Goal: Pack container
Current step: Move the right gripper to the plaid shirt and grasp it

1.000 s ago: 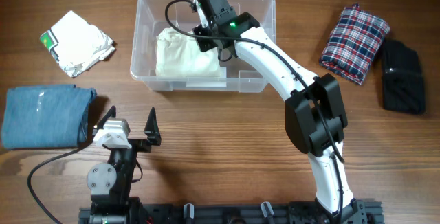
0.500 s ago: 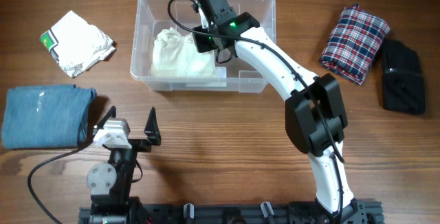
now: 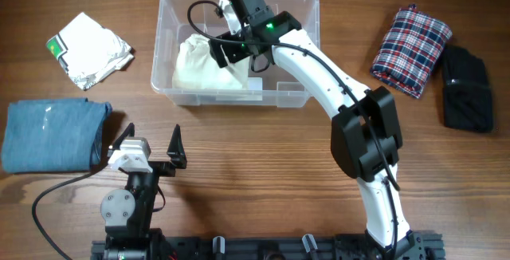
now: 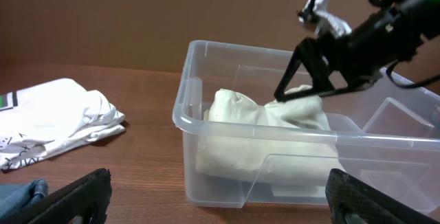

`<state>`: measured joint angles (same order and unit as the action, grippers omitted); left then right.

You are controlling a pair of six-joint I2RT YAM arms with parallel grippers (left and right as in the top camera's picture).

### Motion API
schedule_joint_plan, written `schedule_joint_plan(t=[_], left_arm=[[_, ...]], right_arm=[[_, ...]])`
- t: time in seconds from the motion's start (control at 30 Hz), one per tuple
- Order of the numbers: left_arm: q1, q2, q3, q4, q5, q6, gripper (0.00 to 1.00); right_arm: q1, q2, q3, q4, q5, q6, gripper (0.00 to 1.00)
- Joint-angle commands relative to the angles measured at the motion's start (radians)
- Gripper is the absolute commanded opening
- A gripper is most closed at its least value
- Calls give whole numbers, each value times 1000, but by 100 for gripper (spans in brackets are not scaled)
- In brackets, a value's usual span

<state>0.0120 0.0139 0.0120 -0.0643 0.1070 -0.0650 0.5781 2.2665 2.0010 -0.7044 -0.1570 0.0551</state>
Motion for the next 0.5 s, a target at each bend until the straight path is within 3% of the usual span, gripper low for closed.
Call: schedule_joint_plan(t=[0.0,0.2,0.33,0.47], left_arm=[[-6,-7,-6,-3,12,-3,100],[-6,-7,-6,-3,12,-3,100],[-6,-7,-6,-3,12,-3,100],[-6,-7,-6,-3,12,-3,100]], right_arm=[[0,-80,70,-39,-17,-84,100],[-105,-257,74,-163,52,-70,100],[-348,-377,74,-321,203,177,100],[-587,-346,72,-415,137,211,100]])
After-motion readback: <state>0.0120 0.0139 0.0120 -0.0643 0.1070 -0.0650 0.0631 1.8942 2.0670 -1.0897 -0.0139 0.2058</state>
